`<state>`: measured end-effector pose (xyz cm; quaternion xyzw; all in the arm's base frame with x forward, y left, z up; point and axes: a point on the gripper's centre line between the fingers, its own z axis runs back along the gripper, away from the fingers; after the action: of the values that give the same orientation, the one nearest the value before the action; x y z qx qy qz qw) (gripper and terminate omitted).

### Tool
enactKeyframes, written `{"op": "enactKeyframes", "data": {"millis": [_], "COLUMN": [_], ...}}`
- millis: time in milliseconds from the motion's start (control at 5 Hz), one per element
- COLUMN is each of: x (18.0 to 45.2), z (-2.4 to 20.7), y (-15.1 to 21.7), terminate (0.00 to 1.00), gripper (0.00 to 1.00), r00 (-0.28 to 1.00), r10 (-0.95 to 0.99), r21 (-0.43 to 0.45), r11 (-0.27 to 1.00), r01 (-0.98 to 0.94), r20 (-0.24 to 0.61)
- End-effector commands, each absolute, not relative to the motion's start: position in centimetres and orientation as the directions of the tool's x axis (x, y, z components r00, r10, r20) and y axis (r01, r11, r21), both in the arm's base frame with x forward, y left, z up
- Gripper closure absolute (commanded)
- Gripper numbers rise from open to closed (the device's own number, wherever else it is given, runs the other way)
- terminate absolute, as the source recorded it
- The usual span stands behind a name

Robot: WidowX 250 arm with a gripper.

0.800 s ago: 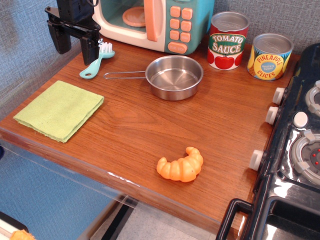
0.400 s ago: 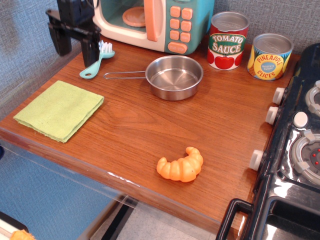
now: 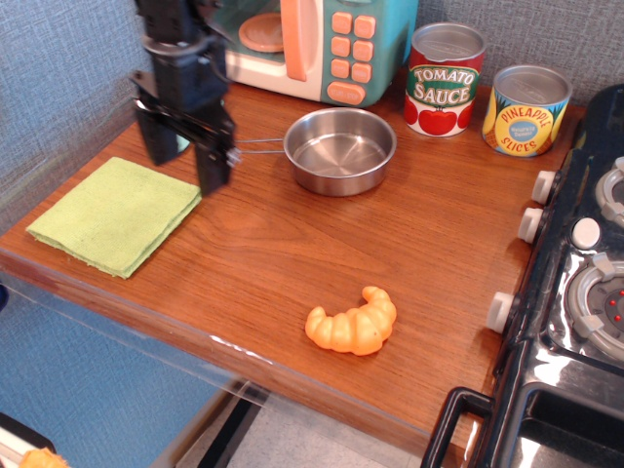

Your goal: Place the croissant in the pot.

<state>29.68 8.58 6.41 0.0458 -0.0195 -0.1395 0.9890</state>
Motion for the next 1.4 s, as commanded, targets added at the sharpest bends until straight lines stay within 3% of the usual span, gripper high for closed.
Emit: {"op": "enactKeyframes", "data": {"millis": [0,400,1200], "x": [22.9,21.6,24.5], "z": [8.8,8.0,3.4], "y": [1.8,-2.3,-6.1], "terminate": [0.00,0.00,0.00], "gripper": [0.00,0.00,0.00], "r00": [0.854,0.783,0.739], "r10": [-0.500,-0.596,-0.654], "r21": [0.095,0.003,0.092], "r11": [0.866,0.796,0.755], "r01": [0.491,0.605,0.649], "r20": [0.147,0.175,0.159]}}
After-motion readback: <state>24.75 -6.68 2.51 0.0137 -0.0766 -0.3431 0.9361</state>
